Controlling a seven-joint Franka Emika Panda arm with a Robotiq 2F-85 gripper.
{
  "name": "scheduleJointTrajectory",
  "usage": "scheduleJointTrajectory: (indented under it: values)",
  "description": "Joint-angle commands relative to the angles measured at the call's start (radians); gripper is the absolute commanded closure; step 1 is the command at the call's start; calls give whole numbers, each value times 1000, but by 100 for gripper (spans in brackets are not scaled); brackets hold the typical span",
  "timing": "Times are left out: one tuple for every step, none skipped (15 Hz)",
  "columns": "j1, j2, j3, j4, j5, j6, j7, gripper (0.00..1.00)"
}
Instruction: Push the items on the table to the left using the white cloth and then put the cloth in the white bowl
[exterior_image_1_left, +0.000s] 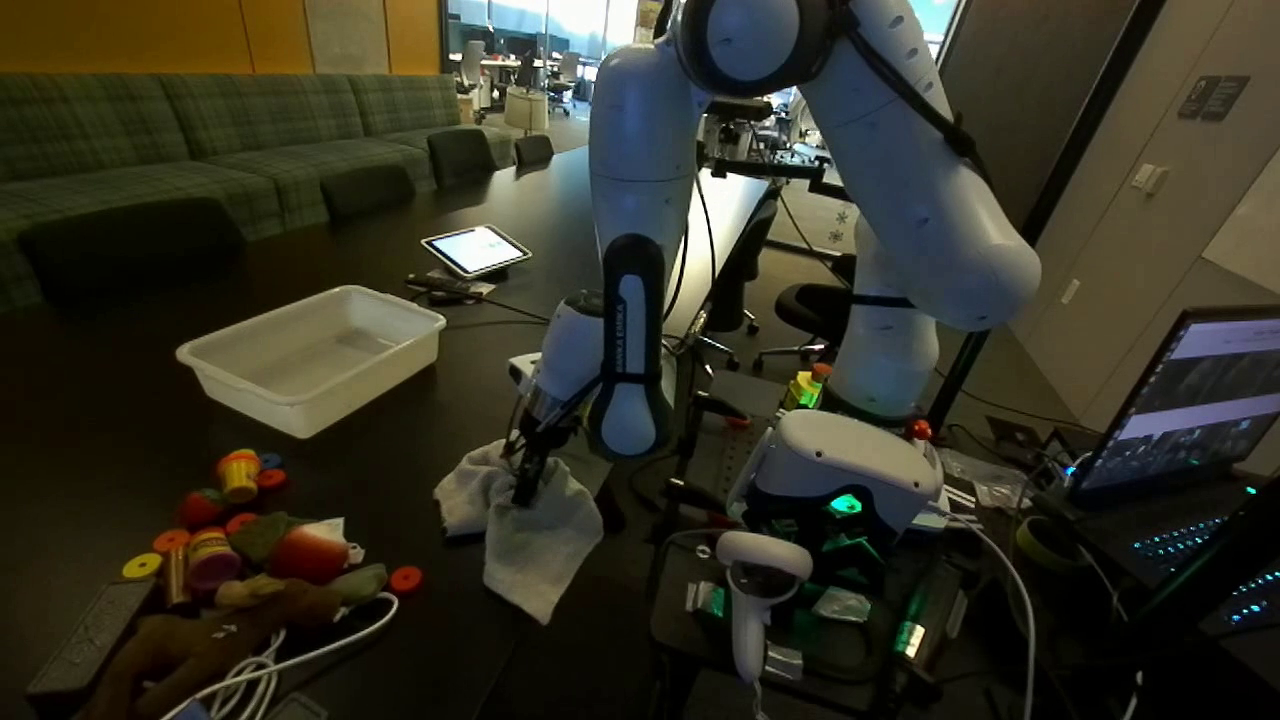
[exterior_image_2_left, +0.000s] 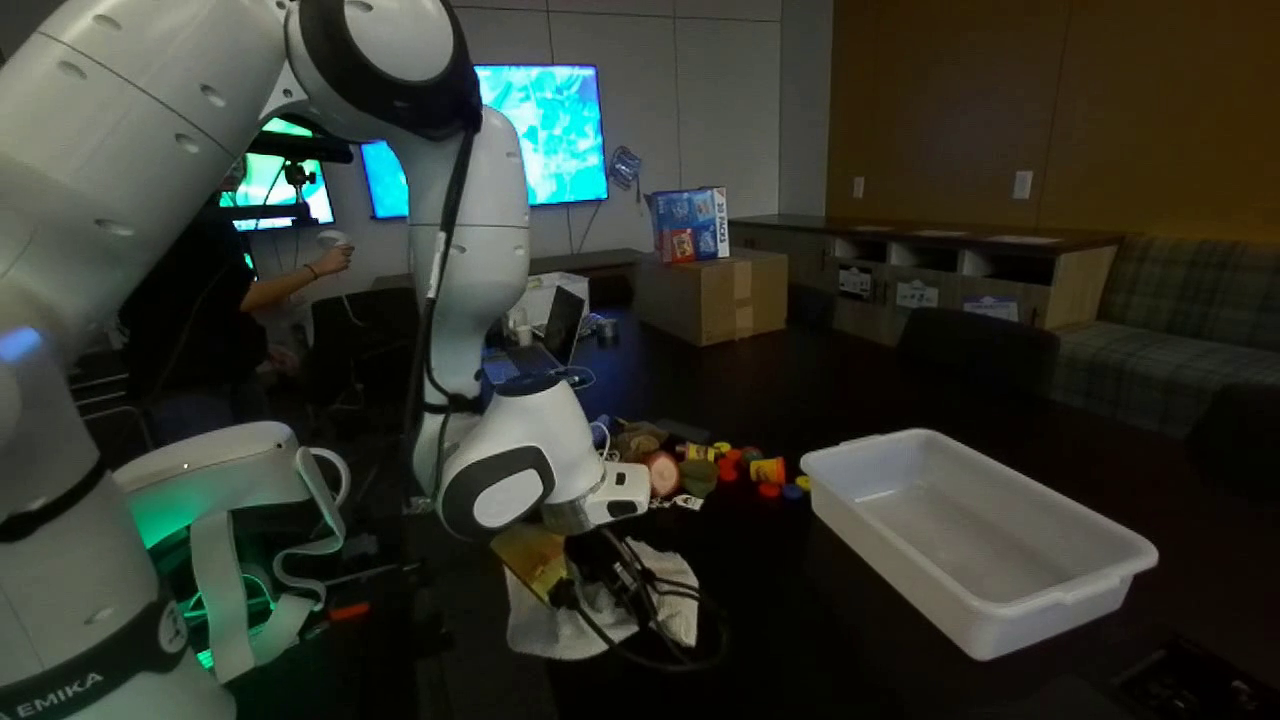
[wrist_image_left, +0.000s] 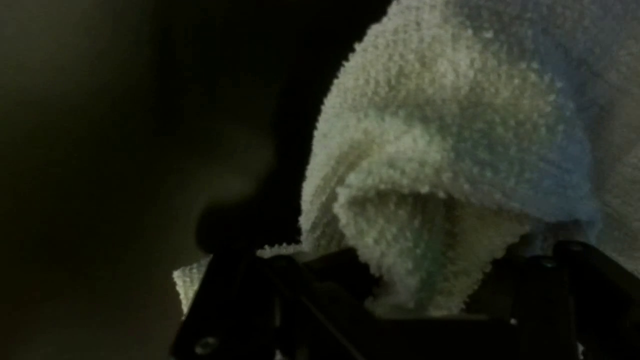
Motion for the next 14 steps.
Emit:
scheduleJointTrajectory:
  values:
    - [125, 12, 11, 81, 113, 1, 66, 95]
    - [148, -1, 16, 91, 139, -3, 85, 95]
    - [170, -2, 20, 116, 162, -22, 102, 95]
    - [200, -1, 16, 139, 194, -29, 123, 95]
    - [224, 11, 15, 168, 223, -33, 146, 95]
    - [232, -7, 21, 180, 239, -69, 164, 95]
    - [258, -1, 13, 201, 269, -76, 191, 95]
    - [262, -3, 21, 221, 280, -101, 217, 95]
    - [266, -8, 28, 240, 290, -126, 244, 95]
    - [262, -9, 41, 252, 292, -145, 270, 95]
    - [263, -14, 50, 268, 292, -164, 293, 95]
    - [255, -27, 64, 270, 285, -178, 312, 95]
    - [254, -29, 74, 275, 280, -174, 329, 95]
    - [254, -46, 84, 277, 278, -181, 343, 95]
